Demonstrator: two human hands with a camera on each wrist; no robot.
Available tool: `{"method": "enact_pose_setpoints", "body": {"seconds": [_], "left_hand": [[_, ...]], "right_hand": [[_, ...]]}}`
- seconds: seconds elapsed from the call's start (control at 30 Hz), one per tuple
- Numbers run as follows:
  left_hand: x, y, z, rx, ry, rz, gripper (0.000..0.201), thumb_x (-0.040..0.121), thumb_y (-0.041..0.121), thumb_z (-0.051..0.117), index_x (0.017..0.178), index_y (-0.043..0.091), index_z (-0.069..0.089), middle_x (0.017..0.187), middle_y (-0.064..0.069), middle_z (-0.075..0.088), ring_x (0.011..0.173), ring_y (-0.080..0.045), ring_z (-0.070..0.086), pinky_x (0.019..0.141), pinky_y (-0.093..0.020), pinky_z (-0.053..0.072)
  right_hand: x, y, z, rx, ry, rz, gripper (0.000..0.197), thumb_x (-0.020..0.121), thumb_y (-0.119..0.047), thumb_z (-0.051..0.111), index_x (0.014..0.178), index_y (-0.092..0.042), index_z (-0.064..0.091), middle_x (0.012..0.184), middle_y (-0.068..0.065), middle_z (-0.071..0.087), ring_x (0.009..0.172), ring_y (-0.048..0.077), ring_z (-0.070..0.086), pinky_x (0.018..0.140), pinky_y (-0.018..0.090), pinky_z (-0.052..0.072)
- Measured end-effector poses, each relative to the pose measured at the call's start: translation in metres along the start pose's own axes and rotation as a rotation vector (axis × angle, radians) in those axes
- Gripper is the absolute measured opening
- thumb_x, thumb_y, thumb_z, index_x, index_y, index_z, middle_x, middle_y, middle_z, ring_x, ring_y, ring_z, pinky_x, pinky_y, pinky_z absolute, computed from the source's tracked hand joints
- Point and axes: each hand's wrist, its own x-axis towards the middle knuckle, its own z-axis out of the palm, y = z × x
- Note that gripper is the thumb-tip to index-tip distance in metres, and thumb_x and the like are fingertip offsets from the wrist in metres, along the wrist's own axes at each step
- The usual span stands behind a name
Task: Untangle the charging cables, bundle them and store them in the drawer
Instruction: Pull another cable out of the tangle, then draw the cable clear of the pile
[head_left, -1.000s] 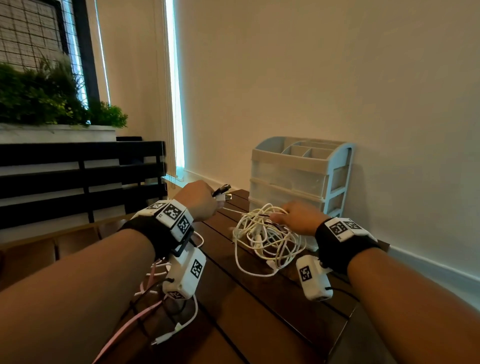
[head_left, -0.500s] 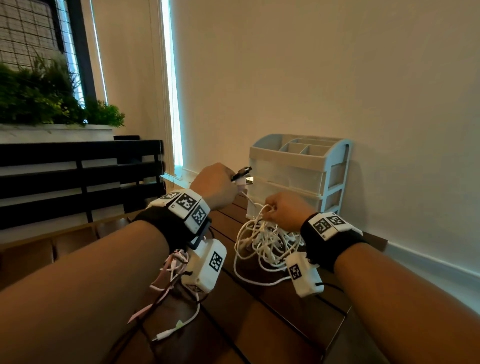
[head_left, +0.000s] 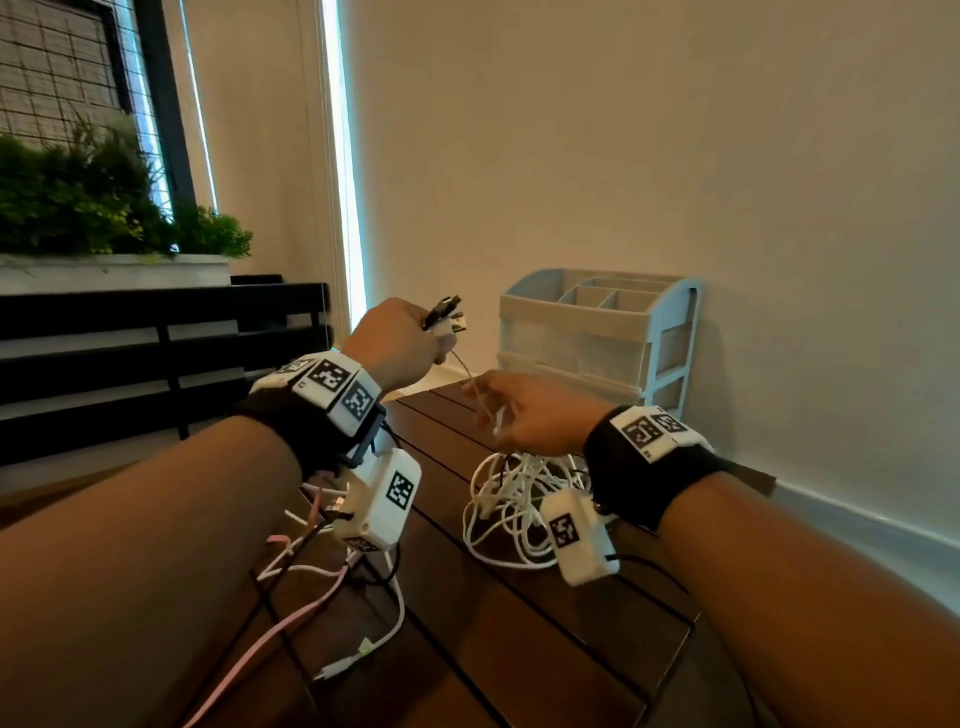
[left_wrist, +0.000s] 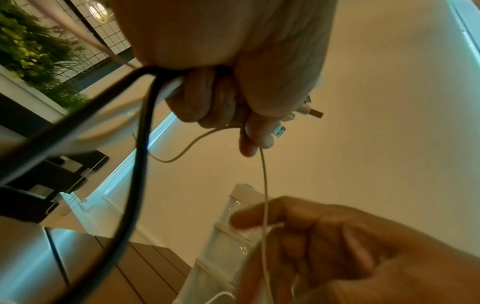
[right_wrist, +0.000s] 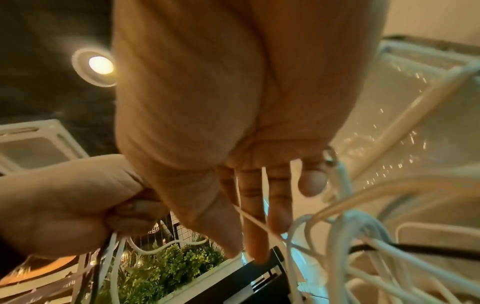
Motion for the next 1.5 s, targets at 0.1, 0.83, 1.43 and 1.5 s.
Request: {"method": "enact_pose_setpoints", "body": {"seconds": [0.1,0.83,1.43,1.5], "left_hand": [[0.003,-0.001,-0.013,0.04,0.062,0.016,0.024,0.089,0.031,0.064,0.072,0.015,0.066,0.065,0.0,0.059,0.059,-0.016,0.053,0.054,-0.025,0.037],[-0.012,-0.01,0.049,0.196,-0.183,0.126,0.012,0.082,0.025,0.073,0.08,0.014,0.07,0.075,-0.007,0.064,0.073,-0.022,0.058,0.062,-0.026,0.042],[-0.007,0.003,0.036,-0.007,0.002,0.06,0.02,0.086,0.027,0.07,0.096,0.01,0.072,0.085,-0.009,0.066,0.08,-0.023,0.06,0.068,-0.027,0.043],[-0.004,0.002,0.027,-0.044,0.046,0.051,0.023,0.085,0.028,0.07,0.097,0.008,0.073,0.086,-0.011,0.068,0.081,-0.025,0.062,0.07,-0.03,0.047]], "right_hand": [[-0.001,0.004,0.002,0.003,-0.051,0.065,0.018,0.093,-0.024,0.057,0.101,-0.011,0.066,0.095,0.001,0.07,0.084,0.015,0.062,0.073,0.028,0.047],[-0.002,0.017,0.009,-0.232,-0.053,0.085,0.021,0.086,-0.027,0.067,0.104,-0.017,0.064,0.092,-0.003,0.063,0.088,0.017,0.058,0.071,0.028,0.044],[-0.007,0.009,0.009,-0.32,-0.101,0.201,0.023,0.084,-0.029,0.069,0.097,-0.011,0.069,0.087,0.003,0.061,0.08,0.017,0.056,0.067,0.027,0.043],[-0.012,0.021,0.015,-0.431,-0.102,0.256,0.02,0.09,-0.021,0.059,0.102,-0.006,0.067,0.093,0.008,0.063,0.085,0.021,0.059,0.069,0.026,0.041]]}}
